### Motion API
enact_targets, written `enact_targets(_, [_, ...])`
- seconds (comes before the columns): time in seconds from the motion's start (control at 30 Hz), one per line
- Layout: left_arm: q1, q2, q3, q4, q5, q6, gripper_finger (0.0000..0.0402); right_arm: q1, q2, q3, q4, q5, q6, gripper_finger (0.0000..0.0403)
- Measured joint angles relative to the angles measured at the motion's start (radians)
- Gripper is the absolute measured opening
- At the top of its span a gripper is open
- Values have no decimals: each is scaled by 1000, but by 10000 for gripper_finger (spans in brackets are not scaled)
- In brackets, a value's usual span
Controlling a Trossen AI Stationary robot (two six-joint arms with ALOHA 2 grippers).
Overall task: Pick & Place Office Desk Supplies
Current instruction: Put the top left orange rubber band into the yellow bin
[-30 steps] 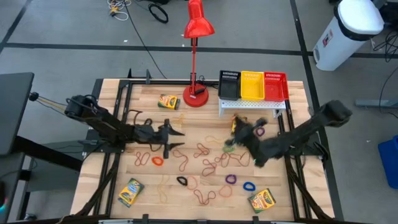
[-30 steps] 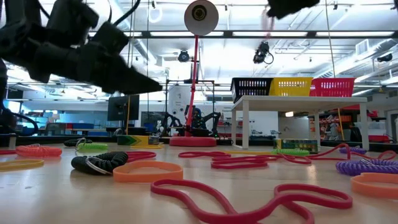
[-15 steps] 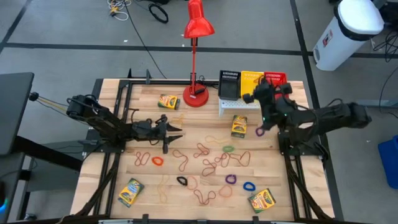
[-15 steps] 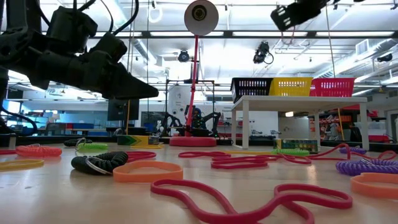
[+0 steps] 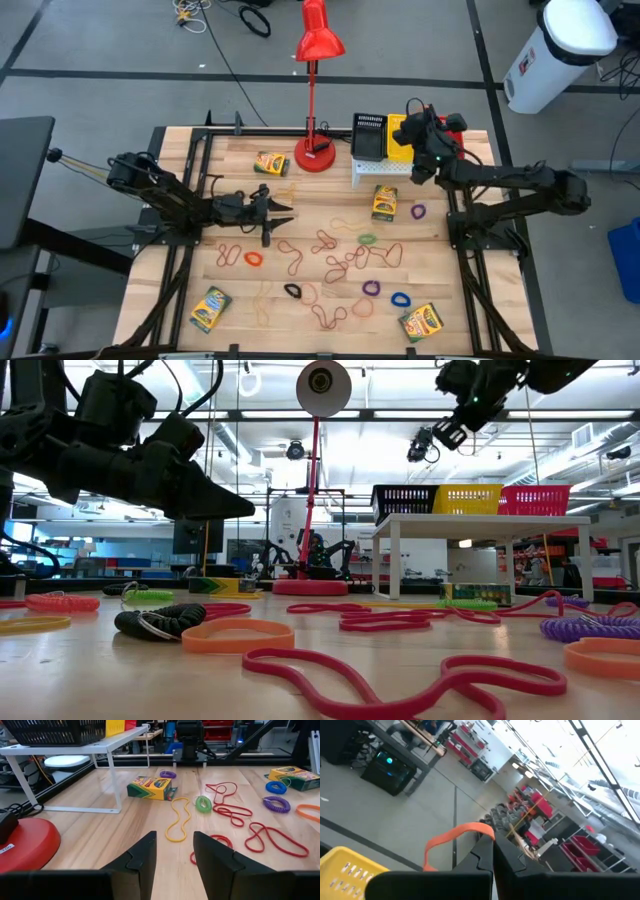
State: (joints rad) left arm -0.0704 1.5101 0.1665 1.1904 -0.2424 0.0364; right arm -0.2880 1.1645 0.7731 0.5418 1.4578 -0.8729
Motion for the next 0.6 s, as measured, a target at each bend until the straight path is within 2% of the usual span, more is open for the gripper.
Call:
enact_targets(0.2, [0,0,0,0,0,0,136,-53,28,0,-3,-52,11,0])
enact_targets(0.3, [0,0,0,0,0,0,136,-95,32,1,-83,-120,85,0])
enact_targets(0.37, [0,0,0,-1,0,0,136,-131,32,29,-257,-211,244,0])
enact_targets(0.47, [0,0,0,-1,0,0,136,-220,37,133,-661,-471,617,0])
enact_targets(0.5, [0,0,0,-1,0,0,136,-254,49,171,-740,-543,714,0])
enact_targets(0.53, [0,0,0,-2,0,1,136,-281,60,199,-793,-592,777,0])
enact_targets(0.6, [0,0,0,-1,0,3,136,-314,76,227,-859,-615,818,0])
